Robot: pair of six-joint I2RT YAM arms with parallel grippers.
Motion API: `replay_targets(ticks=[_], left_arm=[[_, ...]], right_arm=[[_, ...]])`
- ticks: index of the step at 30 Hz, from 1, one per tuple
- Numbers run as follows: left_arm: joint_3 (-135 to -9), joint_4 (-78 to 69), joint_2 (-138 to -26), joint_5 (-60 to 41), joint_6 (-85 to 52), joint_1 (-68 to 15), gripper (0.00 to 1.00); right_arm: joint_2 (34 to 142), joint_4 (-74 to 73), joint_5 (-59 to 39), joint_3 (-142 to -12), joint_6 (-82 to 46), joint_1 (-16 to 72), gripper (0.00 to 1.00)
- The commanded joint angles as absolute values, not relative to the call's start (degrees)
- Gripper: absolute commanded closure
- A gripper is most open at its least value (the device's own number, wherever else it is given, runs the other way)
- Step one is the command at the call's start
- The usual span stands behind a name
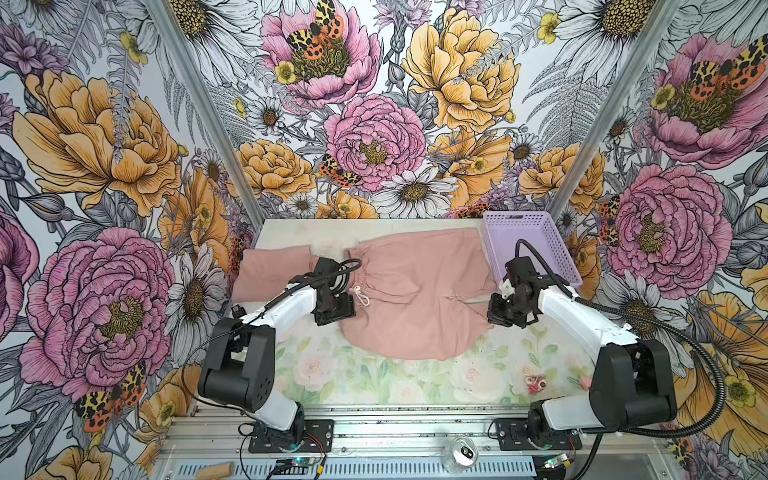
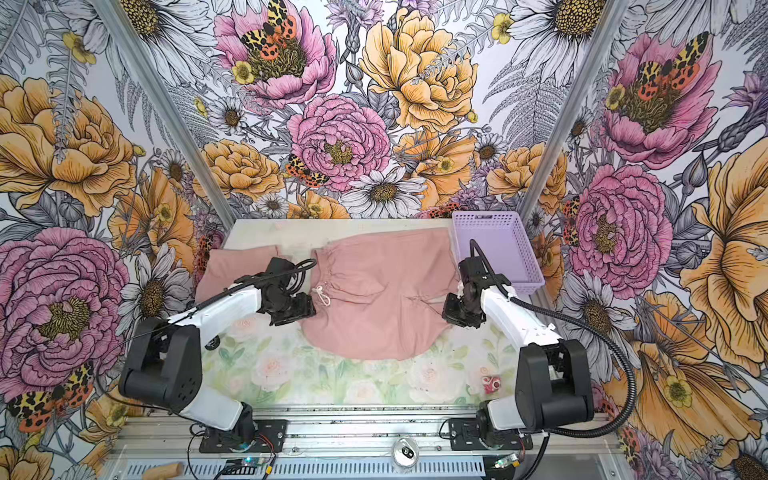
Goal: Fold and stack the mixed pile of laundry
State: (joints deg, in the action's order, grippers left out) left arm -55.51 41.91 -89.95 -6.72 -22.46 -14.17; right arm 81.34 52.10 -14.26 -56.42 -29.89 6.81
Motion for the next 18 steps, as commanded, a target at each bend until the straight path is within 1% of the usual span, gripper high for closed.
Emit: replay_targets(ticks=[1, 3, 6, 8, 12, 16, 18], left_arm=[[-55.25, 40.04, -90.4, -0.78, -22.85, -13.74, 0.32], [-54.49, 39.78, -89.16, 1.29, -24.34, -13.68, 0.35], [-52.74, 38.41, -86.56, 2.39, -25.44, -12.95, 0.35], [-51.96, 37.16, -86.28, 1.31, -25.52, -12.3, 0.35], [-52.55, 34.52, -90.17, -1.9, -24.5, -11.65, 0.37], [-53.51, 32.37, -95.35, -6.11, -23.76, -11.47, 0.46], [-53.61, 32.21, -96.73, -7.32, -23.43, -11.92, 0.55]], right_arm=[[80.73, 52.61, -13.1, -58.8, -28.83, 6.43, 1.0], [80.22, 52.56, -13.16, -58.38, -28.9, 6.33, 1.0], [79.98, 52.56, -13.27, -57.93, -28.83, 6.15, 1.0], [80.11, 52.55, -13.42, -57.83, -28.67, 6.07, 1.0], [80.98, 52.31, -13.59, -58.34, -28.31, 5.95, 1.0], [81.48, 52.22, -13.67, -58.97, -28.08, 5.89, 1.0], [81.43, 52.21, -13.75, -58.97, -28.12, 5.81, 1.0]])
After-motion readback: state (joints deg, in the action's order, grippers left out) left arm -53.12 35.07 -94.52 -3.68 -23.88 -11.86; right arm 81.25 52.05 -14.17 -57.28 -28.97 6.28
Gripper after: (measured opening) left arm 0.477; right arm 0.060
